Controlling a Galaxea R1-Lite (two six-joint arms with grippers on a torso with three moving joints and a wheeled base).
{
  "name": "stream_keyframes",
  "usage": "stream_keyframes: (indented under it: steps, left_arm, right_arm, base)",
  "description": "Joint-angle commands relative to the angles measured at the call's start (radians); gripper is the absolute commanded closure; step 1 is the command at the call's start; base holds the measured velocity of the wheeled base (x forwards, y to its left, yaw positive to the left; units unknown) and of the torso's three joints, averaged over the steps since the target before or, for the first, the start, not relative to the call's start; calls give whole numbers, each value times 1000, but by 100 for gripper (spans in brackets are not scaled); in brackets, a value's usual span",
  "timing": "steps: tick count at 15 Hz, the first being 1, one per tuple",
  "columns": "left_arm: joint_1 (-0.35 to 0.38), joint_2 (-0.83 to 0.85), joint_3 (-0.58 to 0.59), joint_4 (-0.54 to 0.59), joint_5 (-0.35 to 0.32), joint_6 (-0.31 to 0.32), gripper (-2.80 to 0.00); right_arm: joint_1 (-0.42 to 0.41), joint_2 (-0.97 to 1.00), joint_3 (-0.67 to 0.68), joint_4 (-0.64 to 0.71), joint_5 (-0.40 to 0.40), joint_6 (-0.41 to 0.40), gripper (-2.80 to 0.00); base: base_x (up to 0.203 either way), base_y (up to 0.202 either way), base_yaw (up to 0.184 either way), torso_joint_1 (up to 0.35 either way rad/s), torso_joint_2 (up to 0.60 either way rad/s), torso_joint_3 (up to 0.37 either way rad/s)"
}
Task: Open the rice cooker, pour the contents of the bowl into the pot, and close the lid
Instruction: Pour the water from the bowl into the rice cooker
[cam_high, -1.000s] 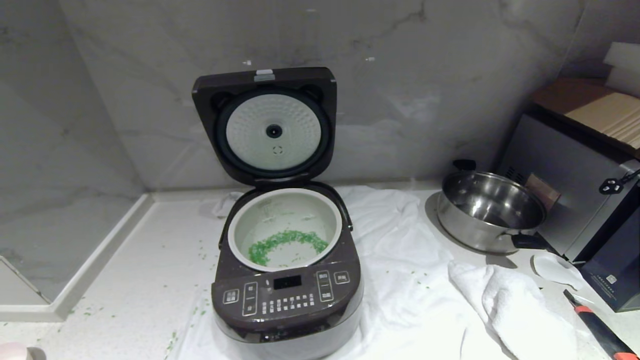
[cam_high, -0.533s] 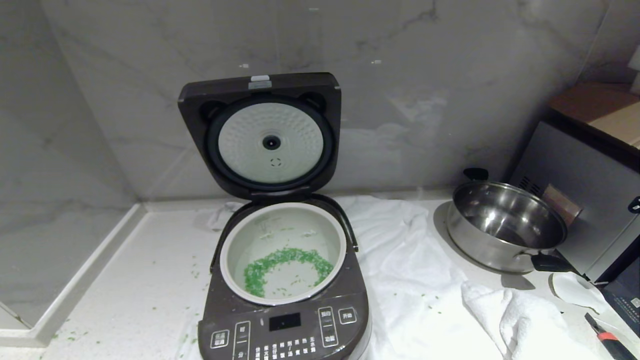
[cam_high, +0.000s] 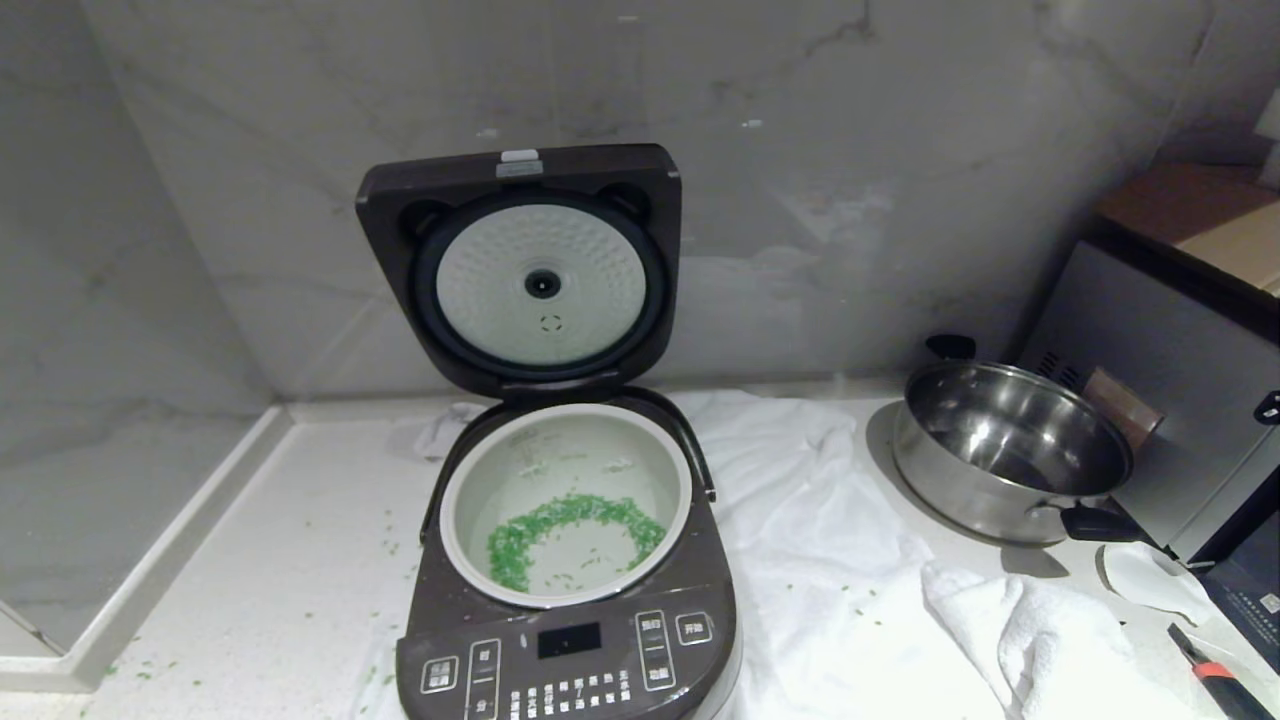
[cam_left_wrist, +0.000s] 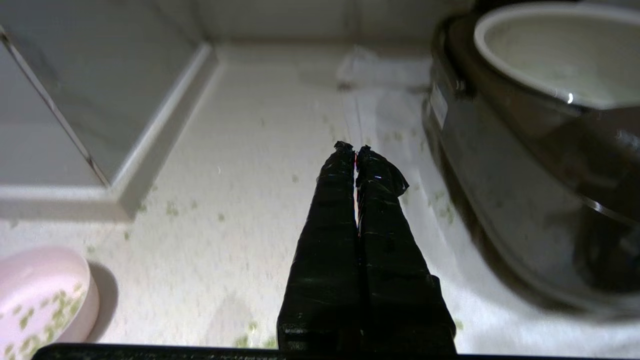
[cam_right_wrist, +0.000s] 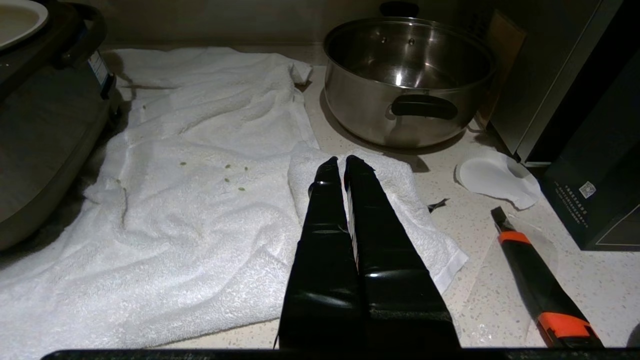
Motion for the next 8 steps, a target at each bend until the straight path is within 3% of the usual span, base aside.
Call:
stream_keyframes:
  steps: [1, 4, 6, 8]
  left_arm:
    - [0, 24, -113, 77, 73, -5, 0]
    - [-7, 252, -275, 118, 236, -41, 0]
    - [-7, 454, -362, 153, 387, -53, 0]
    - [30, 649, -434, 191, 493, -62, 0]
  right_arm:
    - [1, 0, 0, 0, 0, 0, 0]
    - [1, -1, 0, 0, 0, 0, 0]
    - [1, -1, 0, 0, 0, 0, 0]
    - [1, 1, 0, 0, 0, 0, 0]
  base:
    - [0, 0, 0, 0, 0, 0]
    - [0, 0, 0, 0, 0, 0]
    - [0, 0, 0, 0, 0, 0]
    - [0, 0, 0, 0, 0, 0]
